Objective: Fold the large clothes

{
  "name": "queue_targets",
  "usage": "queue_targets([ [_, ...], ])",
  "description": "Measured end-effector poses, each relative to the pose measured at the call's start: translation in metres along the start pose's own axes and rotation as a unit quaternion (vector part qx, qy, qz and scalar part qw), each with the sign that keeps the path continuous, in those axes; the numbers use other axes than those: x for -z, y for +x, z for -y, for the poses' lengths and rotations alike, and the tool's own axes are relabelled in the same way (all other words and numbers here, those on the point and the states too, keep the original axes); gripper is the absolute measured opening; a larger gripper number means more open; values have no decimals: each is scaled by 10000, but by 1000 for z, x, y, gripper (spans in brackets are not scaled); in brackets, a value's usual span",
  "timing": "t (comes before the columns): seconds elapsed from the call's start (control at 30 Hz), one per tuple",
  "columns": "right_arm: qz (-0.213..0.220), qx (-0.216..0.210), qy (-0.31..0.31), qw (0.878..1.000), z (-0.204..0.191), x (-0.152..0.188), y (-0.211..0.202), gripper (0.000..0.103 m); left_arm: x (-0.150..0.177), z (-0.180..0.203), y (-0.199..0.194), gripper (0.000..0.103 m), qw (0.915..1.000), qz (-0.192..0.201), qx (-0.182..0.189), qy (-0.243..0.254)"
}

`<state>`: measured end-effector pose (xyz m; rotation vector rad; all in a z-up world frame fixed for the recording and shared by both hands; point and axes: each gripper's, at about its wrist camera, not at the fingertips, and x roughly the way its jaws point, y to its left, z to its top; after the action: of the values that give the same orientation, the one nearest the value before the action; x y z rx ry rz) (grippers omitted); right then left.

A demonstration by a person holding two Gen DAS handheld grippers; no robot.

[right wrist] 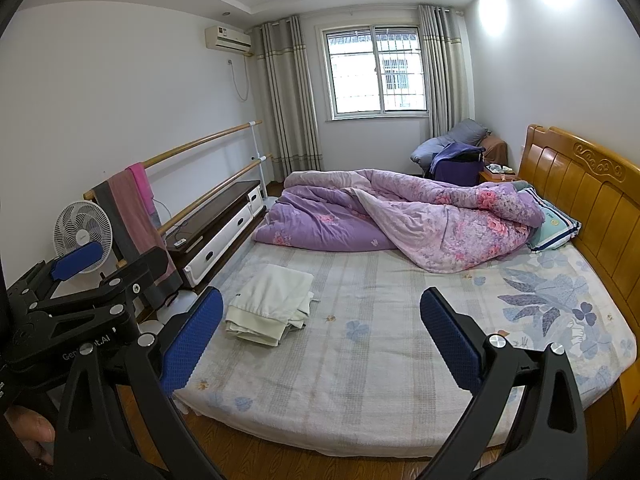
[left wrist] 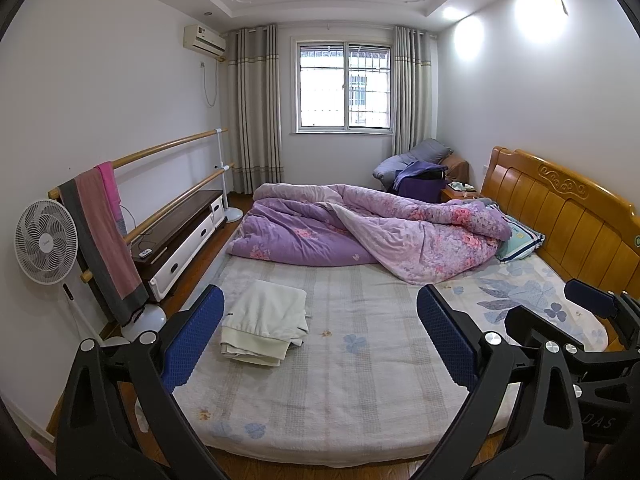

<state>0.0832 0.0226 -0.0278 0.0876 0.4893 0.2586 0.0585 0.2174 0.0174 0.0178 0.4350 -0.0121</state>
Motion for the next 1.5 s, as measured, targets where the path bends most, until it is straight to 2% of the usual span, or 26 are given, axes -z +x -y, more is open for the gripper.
queue_targets([
  [0.7,-21,-6,14,10000,-4,4,6,95,1,-3,1,97,10000,-6,-4,0],
  [1.5,-182,2,94,9998,-12,9,19,95,11,-36,12,97,9999,-128,-20,15],
])
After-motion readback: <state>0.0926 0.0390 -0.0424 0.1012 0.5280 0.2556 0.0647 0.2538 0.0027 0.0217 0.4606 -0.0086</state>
